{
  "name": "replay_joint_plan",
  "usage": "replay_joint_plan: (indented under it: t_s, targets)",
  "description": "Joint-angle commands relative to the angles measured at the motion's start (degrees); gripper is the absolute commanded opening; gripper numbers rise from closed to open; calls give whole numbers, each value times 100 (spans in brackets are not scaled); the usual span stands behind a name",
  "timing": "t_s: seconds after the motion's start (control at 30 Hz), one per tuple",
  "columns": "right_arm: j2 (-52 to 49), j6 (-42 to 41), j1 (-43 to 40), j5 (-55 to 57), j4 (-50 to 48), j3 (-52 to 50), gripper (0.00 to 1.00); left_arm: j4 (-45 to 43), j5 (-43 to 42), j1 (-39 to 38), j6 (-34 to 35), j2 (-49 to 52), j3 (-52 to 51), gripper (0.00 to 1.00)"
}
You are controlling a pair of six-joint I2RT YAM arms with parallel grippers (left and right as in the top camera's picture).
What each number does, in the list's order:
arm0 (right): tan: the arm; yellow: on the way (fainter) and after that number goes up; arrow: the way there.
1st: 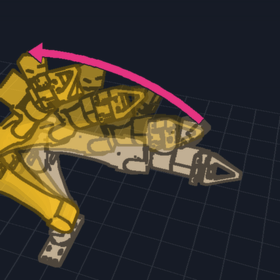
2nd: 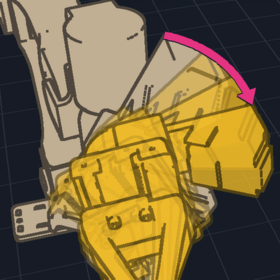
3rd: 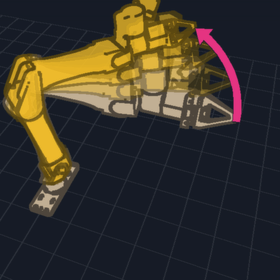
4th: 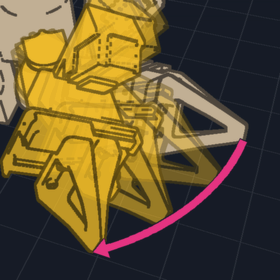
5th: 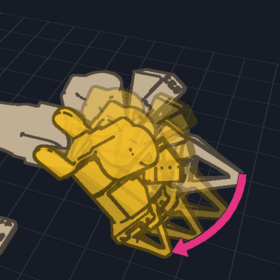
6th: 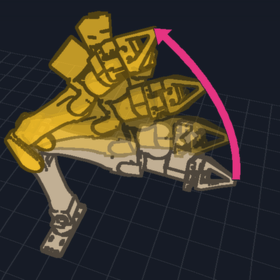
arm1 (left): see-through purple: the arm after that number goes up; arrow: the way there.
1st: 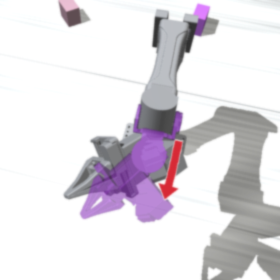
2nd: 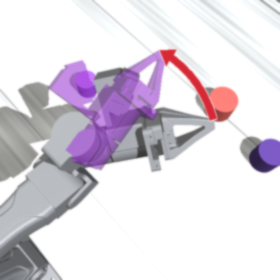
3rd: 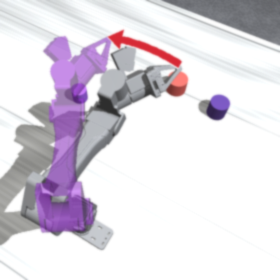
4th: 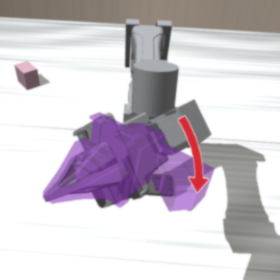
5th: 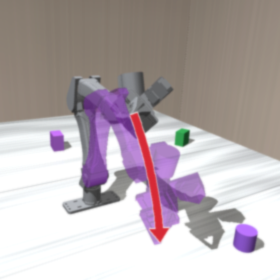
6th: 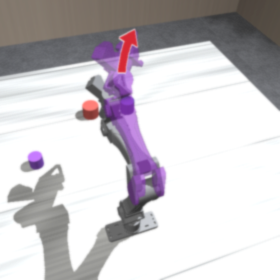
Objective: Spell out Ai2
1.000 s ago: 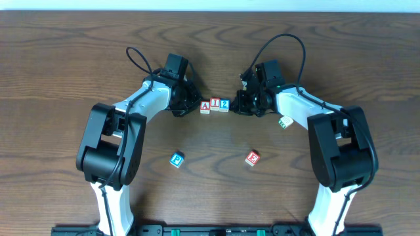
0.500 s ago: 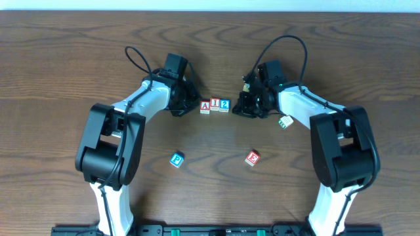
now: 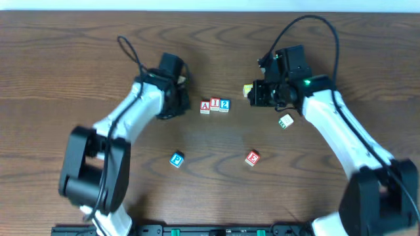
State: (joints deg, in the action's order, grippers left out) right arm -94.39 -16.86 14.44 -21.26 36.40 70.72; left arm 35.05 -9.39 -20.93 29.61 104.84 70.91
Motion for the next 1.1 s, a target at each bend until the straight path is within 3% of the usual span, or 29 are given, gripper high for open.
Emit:
replay_joint_plan:
  t_s: [0.0, 0.17, 0.4, 0.67, 1.07]
  targets:
    - [474, 125, -22, 181, 87, 114, 1, -275, 348, -400, -164, -382, -540, 6]
    - [1222, 103, -24, 409, 188, 116, 2, -905, 605, -846, 96, -481, -1080, 6]
    - [2328, 238, -22, 649, 251, 118, 2, -1585, 866, -1200, -1102, -476, -1104, 6]
    - [3375, 234, -22, 647, 457, 118, 2, -1735, 791, -1239, -1191, -129, -1104, 6]
    - [3781, 232, -22, 647, 848, 118, 2, -2020, 636, -1266, -1163, 92, -1104, 6]
